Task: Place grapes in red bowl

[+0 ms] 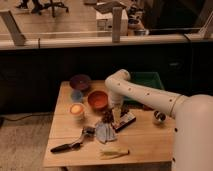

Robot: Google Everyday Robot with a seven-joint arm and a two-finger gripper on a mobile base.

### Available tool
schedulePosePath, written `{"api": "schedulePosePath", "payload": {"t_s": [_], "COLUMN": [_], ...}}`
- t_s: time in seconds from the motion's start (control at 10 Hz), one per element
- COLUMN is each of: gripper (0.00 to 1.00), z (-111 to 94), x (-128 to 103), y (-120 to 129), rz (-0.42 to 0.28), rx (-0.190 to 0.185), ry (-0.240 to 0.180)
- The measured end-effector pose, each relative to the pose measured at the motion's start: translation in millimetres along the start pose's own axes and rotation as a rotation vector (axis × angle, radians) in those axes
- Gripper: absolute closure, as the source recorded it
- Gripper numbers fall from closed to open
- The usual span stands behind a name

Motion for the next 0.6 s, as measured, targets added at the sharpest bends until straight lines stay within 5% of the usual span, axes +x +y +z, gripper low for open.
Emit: {"api": "schedulePosePath", "payload": {"t_s": [0.6], "gripper": [0.83], "z": [19], "x": [1], "y": [-3], "rz": [0.011], "rx": [-0.050], "ry": [-0.006]}}
